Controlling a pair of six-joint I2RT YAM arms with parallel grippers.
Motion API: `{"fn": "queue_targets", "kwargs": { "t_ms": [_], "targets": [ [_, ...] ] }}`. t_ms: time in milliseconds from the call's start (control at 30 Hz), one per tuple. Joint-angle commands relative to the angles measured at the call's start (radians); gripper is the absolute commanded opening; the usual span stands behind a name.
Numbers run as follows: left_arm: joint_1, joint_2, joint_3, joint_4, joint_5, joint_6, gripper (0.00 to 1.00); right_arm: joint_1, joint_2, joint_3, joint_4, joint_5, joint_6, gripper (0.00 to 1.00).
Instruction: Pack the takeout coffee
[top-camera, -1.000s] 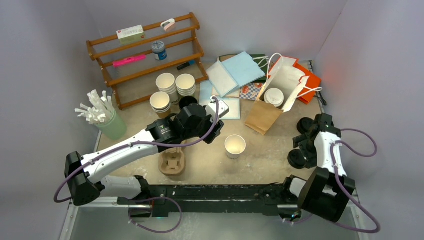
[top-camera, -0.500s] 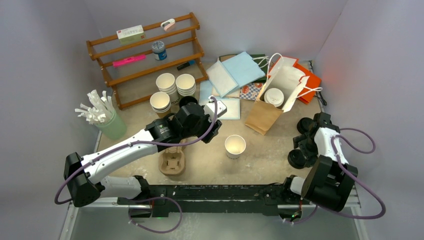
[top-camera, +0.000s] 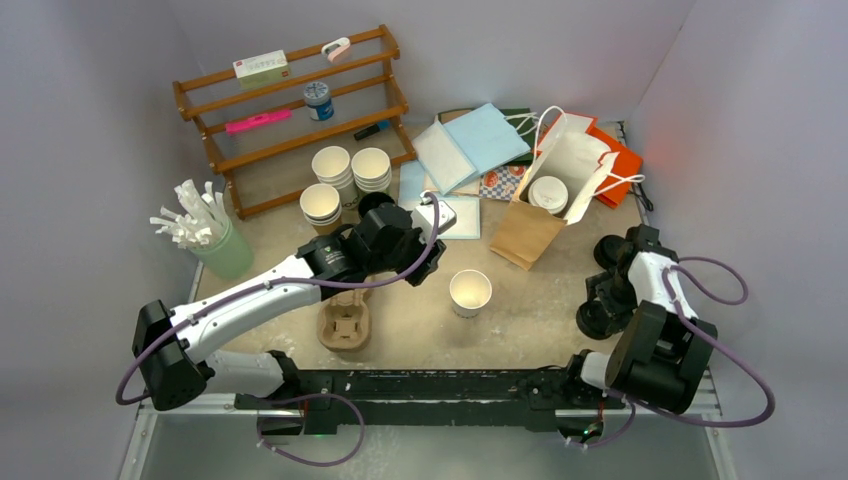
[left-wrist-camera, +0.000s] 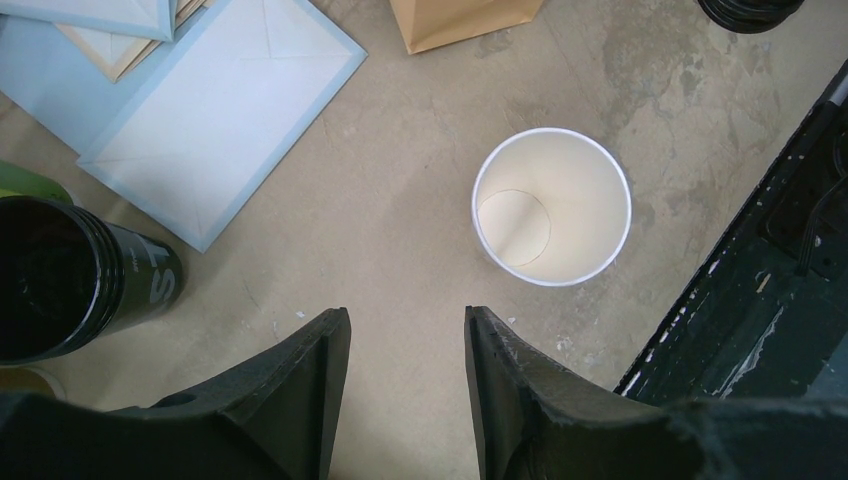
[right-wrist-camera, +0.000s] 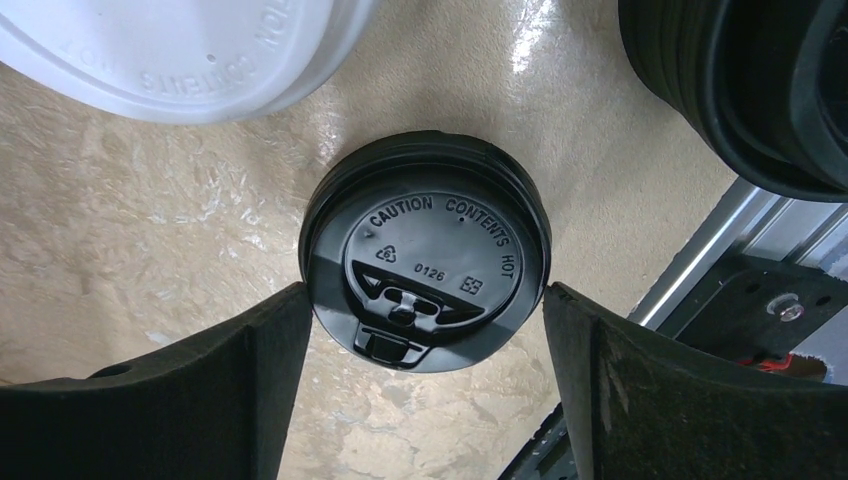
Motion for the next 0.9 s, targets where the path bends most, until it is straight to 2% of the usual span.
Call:
{"fn": "queue_targets", "kwargs": {
  "t_ms": [0,467,700,867],
  "targets": [
    [0.009,-0.002,-0.001,0.049,0.021,0.007,0.48,-0.005,0.011,0.013,-0.017,0.018,0.019,0.85],
    [0.013,-0.005,-0.003,0.051,0.025,0.006,0.48,-0.005,-0.105,0.224,-0.19,-0.098,0.0,0.8],
    [0.014,-0.002,-0.002,0.051,0.025,-0.001,0.48,0.006,-0.207,0.189,-0.192,-0.306,-0.022,0.76],
    [0.014,0.006,0.008,0.043,0.025,0.002,0.48,0.061,-0.264,0.177,-0.235,-0.343,-0.01,0.76]
  ]
}}
